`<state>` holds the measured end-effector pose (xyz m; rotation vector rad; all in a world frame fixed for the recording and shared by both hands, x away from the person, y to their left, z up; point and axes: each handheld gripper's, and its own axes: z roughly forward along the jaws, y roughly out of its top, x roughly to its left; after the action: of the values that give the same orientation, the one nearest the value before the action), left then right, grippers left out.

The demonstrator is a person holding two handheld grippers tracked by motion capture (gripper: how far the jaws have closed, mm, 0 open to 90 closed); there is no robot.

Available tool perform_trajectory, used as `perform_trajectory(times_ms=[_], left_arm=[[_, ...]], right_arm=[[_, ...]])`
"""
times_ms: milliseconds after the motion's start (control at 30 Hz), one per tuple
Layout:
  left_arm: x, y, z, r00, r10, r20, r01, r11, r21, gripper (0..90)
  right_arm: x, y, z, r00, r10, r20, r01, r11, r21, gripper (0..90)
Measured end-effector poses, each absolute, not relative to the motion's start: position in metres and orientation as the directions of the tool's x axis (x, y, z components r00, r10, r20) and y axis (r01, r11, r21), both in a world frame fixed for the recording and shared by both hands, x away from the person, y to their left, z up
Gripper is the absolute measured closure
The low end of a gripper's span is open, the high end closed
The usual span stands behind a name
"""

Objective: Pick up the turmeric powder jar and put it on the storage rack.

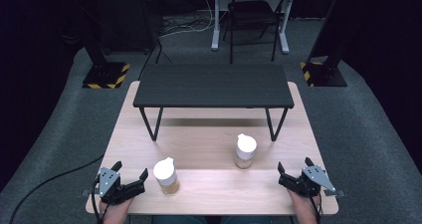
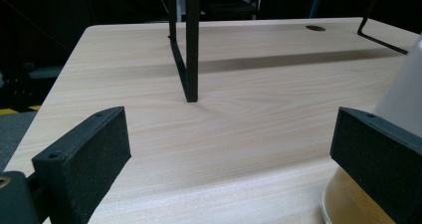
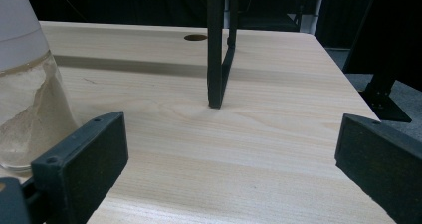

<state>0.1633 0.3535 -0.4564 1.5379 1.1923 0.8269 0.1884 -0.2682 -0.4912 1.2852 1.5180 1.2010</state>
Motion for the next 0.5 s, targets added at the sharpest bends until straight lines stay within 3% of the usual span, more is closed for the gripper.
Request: perform_trajectory(times_ms=[500], left_arm=[[0.150,0.355,-0.445,0.349,0.936,-0.049,0.260,-0.046,0.965,1.7]], right_arm=[[0.189,-0.268,-0.491,-0.169,0.986,0.006,0.233,0.035,0.972,0.0]])
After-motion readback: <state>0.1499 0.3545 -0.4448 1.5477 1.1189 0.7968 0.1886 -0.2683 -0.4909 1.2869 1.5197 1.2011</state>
